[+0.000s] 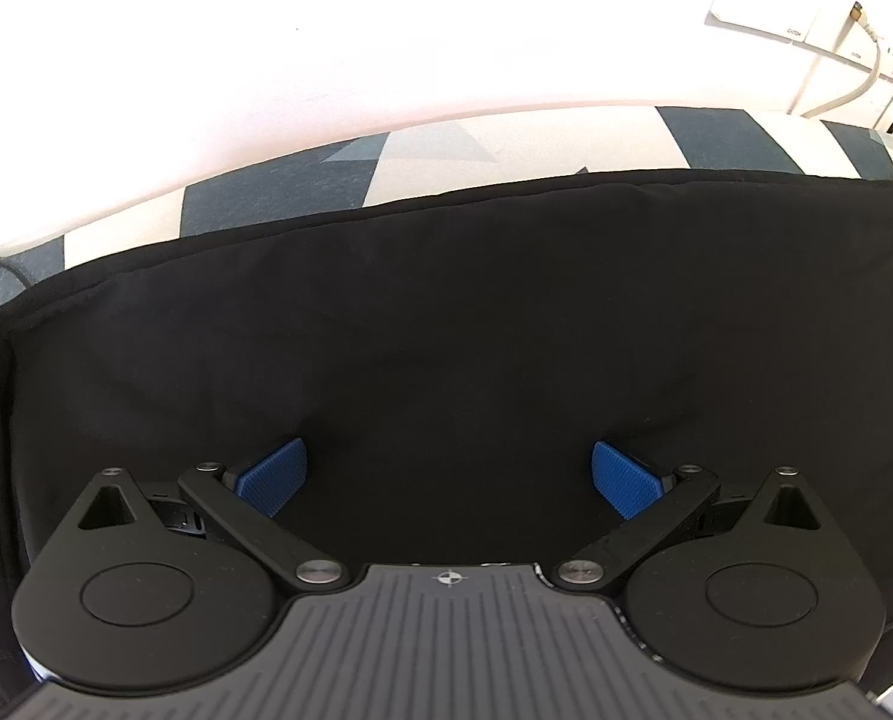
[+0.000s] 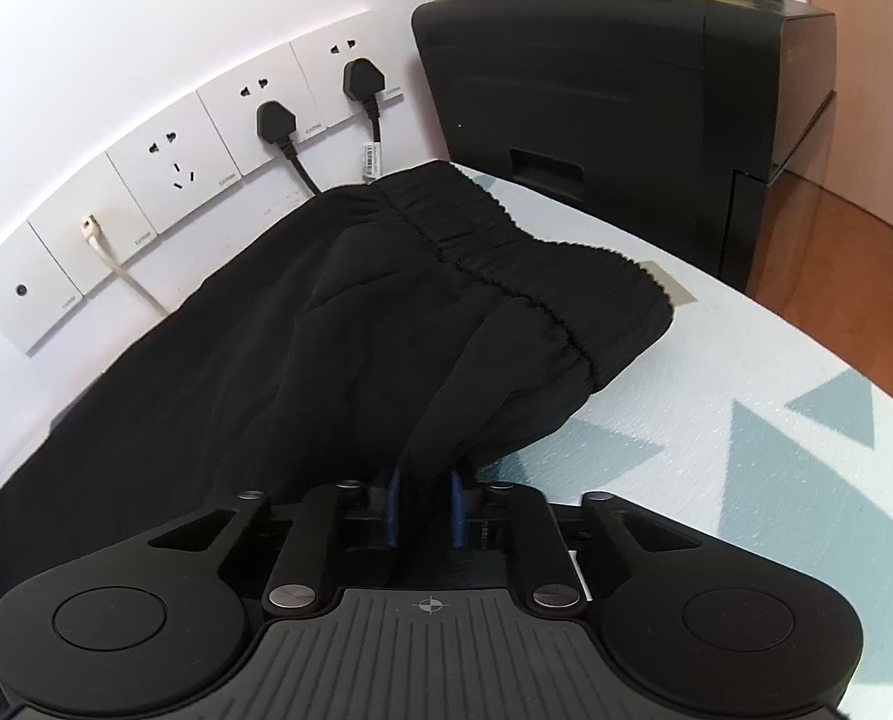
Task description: Fold clothes
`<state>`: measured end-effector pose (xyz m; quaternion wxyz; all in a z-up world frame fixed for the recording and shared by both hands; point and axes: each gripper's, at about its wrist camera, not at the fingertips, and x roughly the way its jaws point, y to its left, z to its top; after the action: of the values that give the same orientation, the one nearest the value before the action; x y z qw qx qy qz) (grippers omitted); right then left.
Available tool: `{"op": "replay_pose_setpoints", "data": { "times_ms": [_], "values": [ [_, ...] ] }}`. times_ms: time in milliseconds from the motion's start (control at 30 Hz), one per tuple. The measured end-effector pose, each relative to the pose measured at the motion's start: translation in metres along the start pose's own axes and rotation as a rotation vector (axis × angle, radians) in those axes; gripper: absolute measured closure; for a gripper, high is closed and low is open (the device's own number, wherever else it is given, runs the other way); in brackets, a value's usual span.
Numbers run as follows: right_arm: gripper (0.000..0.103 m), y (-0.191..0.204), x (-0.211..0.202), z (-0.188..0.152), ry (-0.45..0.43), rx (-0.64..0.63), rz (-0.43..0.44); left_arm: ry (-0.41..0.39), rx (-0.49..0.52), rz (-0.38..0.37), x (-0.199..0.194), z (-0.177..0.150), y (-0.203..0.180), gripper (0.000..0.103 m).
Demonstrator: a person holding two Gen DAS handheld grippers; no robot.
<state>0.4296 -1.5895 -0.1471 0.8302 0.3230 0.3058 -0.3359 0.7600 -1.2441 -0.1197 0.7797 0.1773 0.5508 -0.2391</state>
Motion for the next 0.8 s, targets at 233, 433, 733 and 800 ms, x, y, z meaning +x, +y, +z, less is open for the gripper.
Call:
{"op": "replay_pose_setpoints", "data": {
  "times_ms": [233, 433, 733, 800],
  "values": [
    [0.094, -0.032, 0.0, 0.006, 0.026, 0.131, 0.011, -0.009, -0.009, 0.004, 0.0, 0.002, 0.0, 0.0],
    [0.093, -0.045, -0.004, 0.011, 0.006, 0.199, 0.014, -0.013, -0.011, 0.003, -0.001, 0.001, 0.002, 0.0],
    [0.07, -0.063, -0.035, 0.004, -0.075, 0.314, 0.01, -0.023, -0.004, 0.005, -0.001, 0.001, 0.0, 0.0],
    [0.07, -0.064, -0.042, -0.002, -0.069, 0.304, 0.019, -0.027, -0.003, 0.005, 0.0, 0.001, 0.0, 0.0]
  ]
}}
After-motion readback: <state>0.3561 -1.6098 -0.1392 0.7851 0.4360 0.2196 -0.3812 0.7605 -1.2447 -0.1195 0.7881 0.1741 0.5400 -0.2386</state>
